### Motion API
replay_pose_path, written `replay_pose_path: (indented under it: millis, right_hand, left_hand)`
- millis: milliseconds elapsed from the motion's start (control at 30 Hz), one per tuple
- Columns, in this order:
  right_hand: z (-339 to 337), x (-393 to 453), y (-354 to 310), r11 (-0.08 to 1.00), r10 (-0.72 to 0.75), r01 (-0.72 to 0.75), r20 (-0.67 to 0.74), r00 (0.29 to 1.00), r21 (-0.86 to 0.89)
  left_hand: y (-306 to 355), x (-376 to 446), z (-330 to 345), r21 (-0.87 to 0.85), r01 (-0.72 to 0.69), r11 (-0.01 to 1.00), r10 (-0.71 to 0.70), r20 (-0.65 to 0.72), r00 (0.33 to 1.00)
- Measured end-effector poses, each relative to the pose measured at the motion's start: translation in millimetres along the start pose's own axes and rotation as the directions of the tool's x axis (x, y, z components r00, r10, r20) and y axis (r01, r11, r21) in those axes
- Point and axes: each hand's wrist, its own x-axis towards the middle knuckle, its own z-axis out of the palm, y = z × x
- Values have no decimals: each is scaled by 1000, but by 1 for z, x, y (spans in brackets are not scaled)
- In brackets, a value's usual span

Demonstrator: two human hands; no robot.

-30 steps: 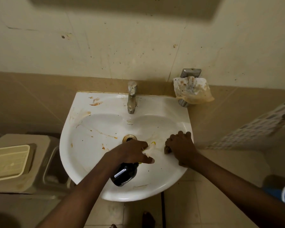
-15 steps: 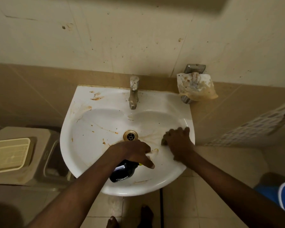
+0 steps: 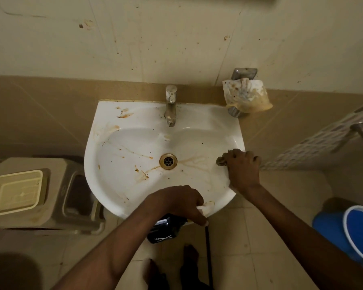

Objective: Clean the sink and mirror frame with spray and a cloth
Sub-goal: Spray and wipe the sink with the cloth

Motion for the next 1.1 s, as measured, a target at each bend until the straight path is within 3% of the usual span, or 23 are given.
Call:
replay_pose_path:
  millis: [100,233,300,433,567,667,800,867,1000,1100]
  right_hand:
    - [0,-36,-12,997,12,-6,-65,998,83]
    - [-10,-82,-28,981,-59,56,10,998,184]
    - [-16,-60,-23,988,-50,34,100,994,151]
    - [-17,-37,-23,992,118,-122,84,989,44]
    - [-26,-97,-67,973,71,-98,133,989,207]
    - [-23,-111,-72,965,-57,36,71,996,261]
    - [-18,-51,-29,997,23,-32,119,993,75]
    - [-16,-45,-27,997,59,-61,57,997,43]
    - [-14,-97,-72,975,-58,53,16,998,216]
    - [-20,-108,-81,923,-193,173,23,981,345]
  left_hand:
    - [-2,-9,9,-43,40,998,-43,-56,998]
    - [-9,-18,17,-62,64,996,-73,-163,984]
    - [-11,-22,18,-113,66,991,-81,-143,986]
    - [-12,-34,27,-42,70,997,-76,-169,983]
    - [-23,-52,42,-107,80,991,-99,-190,977]
    - [-25,-59,49,-147,90,985,-111,-137,984]
    - [-25,-67,52,-144,94,985,-116,-152,981]
    - [-27,-75,57,-139,91,986,-116,-178,977]
    - [-37,-91,71,-106,97,990,-121,-255,959]
    - [-43,-97,76,-137,107,985,-137,-228,964]
